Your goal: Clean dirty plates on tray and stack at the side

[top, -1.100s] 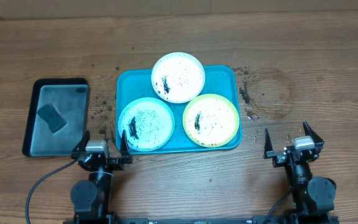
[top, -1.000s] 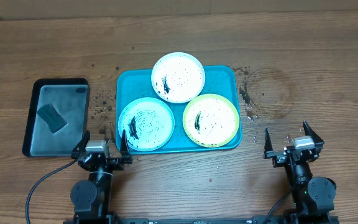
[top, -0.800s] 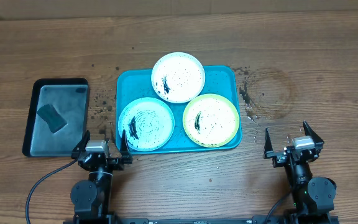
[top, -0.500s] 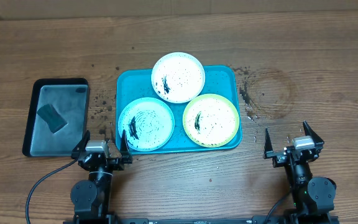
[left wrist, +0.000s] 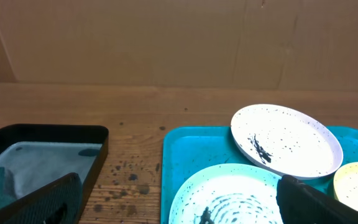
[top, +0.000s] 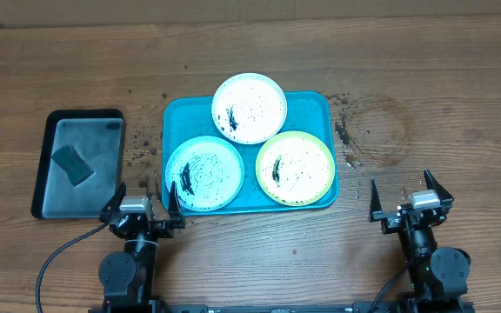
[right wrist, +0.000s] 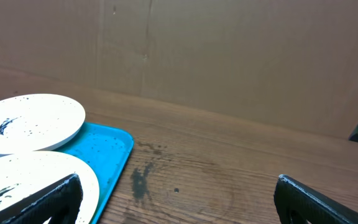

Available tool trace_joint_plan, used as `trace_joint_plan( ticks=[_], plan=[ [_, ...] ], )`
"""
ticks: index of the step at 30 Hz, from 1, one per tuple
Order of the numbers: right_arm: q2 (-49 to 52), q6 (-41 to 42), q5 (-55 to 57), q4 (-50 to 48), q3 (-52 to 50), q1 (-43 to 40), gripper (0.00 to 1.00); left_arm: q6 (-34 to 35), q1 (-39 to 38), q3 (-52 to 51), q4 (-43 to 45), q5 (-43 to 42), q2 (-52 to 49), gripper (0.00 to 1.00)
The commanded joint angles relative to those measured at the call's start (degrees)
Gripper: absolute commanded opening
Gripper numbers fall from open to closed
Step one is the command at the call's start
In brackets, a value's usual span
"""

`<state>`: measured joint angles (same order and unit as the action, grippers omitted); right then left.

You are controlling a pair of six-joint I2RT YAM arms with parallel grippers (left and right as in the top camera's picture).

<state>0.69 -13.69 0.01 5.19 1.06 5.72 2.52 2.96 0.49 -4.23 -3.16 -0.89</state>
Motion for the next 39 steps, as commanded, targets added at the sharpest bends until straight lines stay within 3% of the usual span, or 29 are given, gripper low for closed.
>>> trace_joint_plan(
  ticks=[1,17,22,26,28,31,36,39],
  plan=[
    [-0.52,0.37,0.37,-0.35,-0.57,0.17,1.0,-1.27,-0.37,-0.22,-0.09,0.61,0.61,1.0],
    [-0.52,0.37,0.37,-0.35,-0.57,0.17,1.0,-0.2,-0.37,-0.22,1.86,-0.33,0.63,1.0],
    [-0.52,0.39,0.37,-0.35,-0.57,0.17,1.0,19.17,-0.42,-0.22,6.34,-21.64,0.63,1.0],
    [-0.52,0.37,0.37,-0.35,-0.57,0.17,1.0,20.22,-0.39,0.15,21.0,-29.59,0.61,1.0],
    [-0.52,0.37,0.37,-0.35,-0.57,0.17,1.0,19.69,-0.35,2.45,26.32,-28.48,0.57,1.0],
    [-0.52,0.39,0.37,-0.35,-0.57,0.17,1.0,11.45,-0.35,11.78,17.75,-23.69,-1.42,1.0],
    [-0.52,0.37,0.37,-0.35,-0.57,0.17,1.0,-1.95,-0.35,35.32,-14.36,-11.43,-17.66,1.0],
    [-0.52,0.37,0.37,-0.35,-0.57,0.17,1.0,-4.37,-0.35,48.98,-31.8,-6.19,-32.11,1.0]
  ],
)
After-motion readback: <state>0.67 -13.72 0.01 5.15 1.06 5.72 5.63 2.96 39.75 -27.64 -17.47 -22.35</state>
